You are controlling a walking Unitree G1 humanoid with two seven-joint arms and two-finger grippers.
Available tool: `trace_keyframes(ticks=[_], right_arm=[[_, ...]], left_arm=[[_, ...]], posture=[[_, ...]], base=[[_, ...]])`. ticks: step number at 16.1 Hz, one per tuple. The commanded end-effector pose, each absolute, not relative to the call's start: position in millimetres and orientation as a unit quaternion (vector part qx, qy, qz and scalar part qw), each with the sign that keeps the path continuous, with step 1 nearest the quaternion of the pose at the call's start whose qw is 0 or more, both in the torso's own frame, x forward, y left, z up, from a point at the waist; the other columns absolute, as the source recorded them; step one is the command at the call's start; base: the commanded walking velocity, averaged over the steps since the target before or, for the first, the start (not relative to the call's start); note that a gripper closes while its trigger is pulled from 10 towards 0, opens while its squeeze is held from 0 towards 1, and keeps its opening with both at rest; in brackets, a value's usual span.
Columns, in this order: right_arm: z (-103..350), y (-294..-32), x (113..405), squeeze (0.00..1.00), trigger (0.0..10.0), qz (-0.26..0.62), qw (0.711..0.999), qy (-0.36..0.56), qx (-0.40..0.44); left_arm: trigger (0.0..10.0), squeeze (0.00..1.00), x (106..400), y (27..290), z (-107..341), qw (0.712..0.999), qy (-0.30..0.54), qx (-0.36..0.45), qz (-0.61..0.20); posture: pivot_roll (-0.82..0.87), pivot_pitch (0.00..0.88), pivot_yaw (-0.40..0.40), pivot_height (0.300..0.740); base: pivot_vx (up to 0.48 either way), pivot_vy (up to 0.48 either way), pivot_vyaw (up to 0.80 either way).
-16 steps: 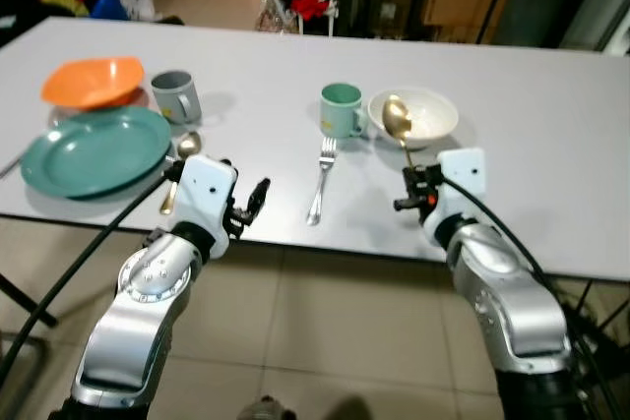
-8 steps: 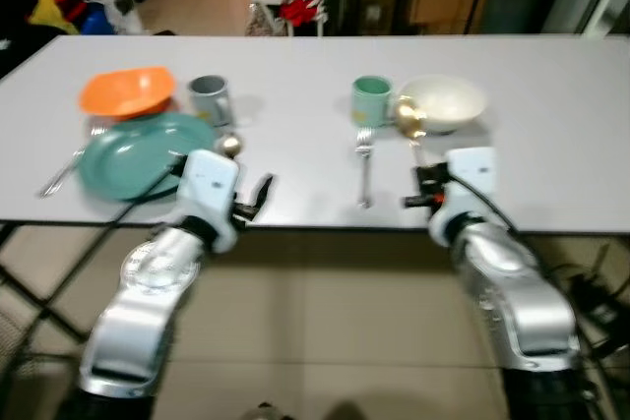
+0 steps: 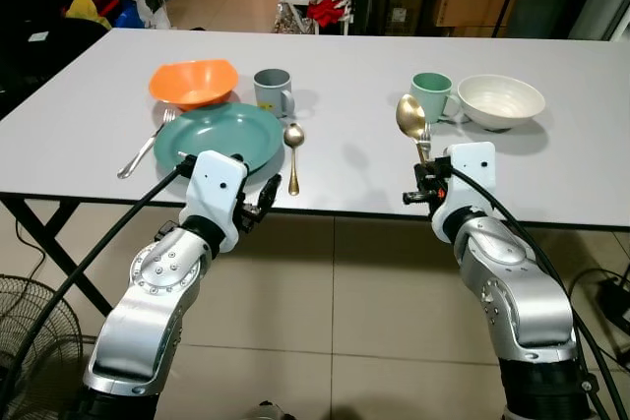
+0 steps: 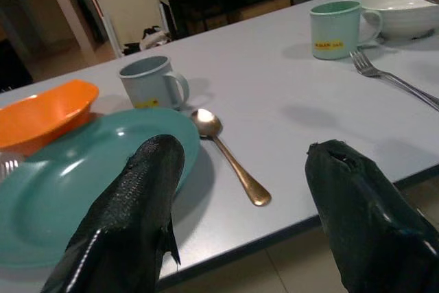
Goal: Setting the table
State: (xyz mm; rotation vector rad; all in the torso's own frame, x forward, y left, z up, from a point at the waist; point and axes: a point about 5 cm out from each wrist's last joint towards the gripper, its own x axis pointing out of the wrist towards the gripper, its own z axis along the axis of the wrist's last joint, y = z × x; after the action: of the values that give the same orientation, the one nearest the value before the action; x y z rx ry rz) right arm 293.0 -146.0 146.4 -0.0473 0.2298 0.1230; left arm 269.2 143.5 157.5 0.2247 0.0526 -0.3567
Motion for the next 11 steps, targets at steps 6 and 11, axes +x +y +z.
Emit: trace_keyframes(ticks=[6, 11], right_arm=[[148, -140, 303, 0.00, 10.0, 0.083, 0.987, 0.133, -0.041], [147, -136, 305, 0.00, 10.0, 0.092, 0.984, 0.144, -0.057]], left_arm=[[10.0, 0.00, 275, 146, 158, 0.980, 0.031, 0.103, -0.165], [10.0, 0.00, 274, 144, 157, 0.981, 0.032, 0.094, -0.169]], posture=[[0.10, 0.000, 0.039, 0.740], [0.10, 0.000, 0.025, 0.740]], base=[[0.000, 0.000, 0.00], [0.226, 0.000, 0.48]])
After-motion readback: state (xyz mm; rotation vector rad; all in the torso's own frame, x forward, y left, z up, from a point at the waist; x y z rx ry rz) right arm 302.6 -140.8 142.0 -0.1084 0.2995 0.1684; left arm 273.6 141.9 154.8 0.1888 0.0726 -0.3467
